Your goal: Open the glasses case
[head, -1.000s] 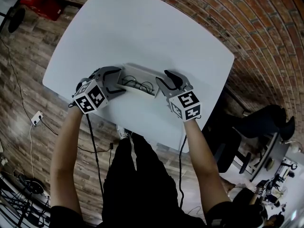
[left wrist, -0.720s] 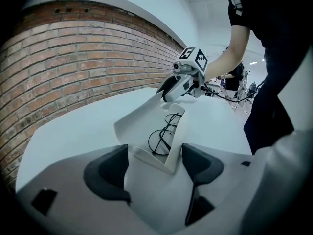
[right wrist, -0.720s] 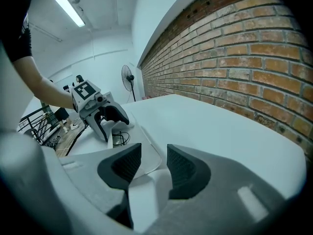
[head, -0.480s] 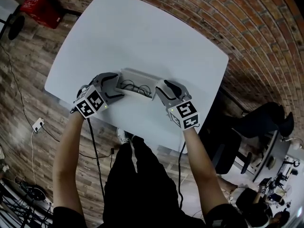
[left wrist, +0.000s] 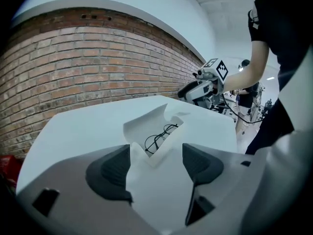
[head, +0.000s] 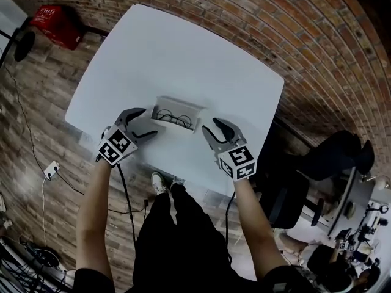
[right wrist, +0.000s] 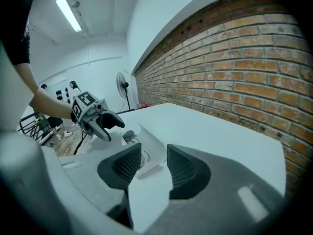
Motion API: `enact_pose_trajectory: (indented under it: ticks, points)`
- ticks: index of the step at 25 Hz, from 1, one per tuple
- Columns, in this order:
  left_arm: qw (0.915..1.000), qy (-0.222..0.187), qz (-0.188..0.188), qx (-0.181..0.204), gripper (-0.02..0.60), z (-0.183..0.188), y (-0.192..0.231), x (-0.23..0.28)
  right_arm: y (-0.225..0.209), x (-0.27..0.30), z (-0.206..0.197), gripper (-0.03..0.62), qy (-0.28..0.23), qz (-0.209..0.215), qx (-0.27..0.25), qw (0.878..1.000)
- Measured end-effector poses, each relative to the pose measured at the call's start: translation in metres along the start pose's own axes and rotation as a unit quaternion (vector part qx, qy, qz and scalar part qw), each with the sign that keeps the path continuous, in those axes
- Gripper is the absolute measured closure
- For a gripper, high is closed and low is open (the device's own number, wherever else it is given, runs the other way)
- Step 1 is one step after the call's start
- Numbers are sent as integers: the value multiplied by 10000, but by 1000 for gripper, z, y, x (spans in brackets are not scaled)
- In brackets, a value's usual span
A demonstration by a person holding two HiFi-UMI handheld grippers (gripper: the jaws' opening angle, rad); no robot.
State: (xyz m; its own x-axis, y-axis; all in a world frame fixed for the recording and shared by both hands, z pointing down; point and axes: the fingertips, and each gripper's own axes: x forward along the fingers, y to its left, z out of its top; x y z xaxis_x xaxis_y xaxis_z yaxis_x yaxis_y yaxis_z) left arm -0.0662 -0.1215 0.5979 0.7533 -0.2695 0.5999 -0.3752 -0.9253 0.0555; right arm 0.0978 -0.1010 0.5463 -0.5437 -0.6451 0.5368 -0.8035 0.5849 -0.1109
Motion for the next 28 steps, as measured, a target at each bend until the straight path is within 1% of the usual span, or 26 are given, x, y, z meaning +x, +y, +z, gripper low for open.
enact_pose_trajectory:
  ticks: [5, 6, 7, 8, 10, 12, 14, 15, 17, 19, 20, 23, 28]
  points:
    - [9992, 73, 279, -287, 260, 0, -3, -13, 25, -20, 5, 428, -134, 5, 71, 9999]
    - [9989, 76, 322, -334, 284, -1, -5, -16, 29, -24, 6, 428, -158, -6, 93, 9998]
    - [9986, 66, 354, -386, 321, -1, -7, -19, 32, -28, 8, 432, -184, -28, 116, 9998]
    - [9983, 46, 382, -444, 349, -1, -9, -22, 34, -33, 9, 444, -213, -56, 141, 9997]
    - [9972, 3, 461, -584, 380, -1, -15, -28, 37, -41, 11, 471, -275, -113, 197, 9994]
    - [9953, -90, 561, -779, 457, 1, -21, -34, 40, -50, 14, 488, -352, -157, 254, 9989]
    - [9924, -279, 628, -1023, 541, 6, -26, -40, 40, -58, 18, 507, -425, -213, 283, 9985]
    - [9904, -384, 673, -1142, 545, 9, -29, -44, 40, -62, 20, 516, -455, -248, 292, 9982]
    - [9860, -537, 881, -1307, 558, 13, -31, -54, 40, -70, 25, 537, -540, -319, 329, 9975]
    - [9824, -662, 1119, -1339, 568, 23, -27, -68, 36, -78, 36, 581, -689, -359, 399, 9962]
    - [9808, -741, 1212, -1335, 571, 30, -24, -75, 33, -81, 42, 589, -775, -360, 441, 9954]
    - [9749, -1142, 1419, -1281, 575, 57, -21, -96, 29, -93, 61, 589, -1005, -355, 512, 9930]
    - [9650, -1612, 1709, -1165, 575, 98, -19, -131, 26, -116, 90, 589, -1363, -376, 400, 9891]
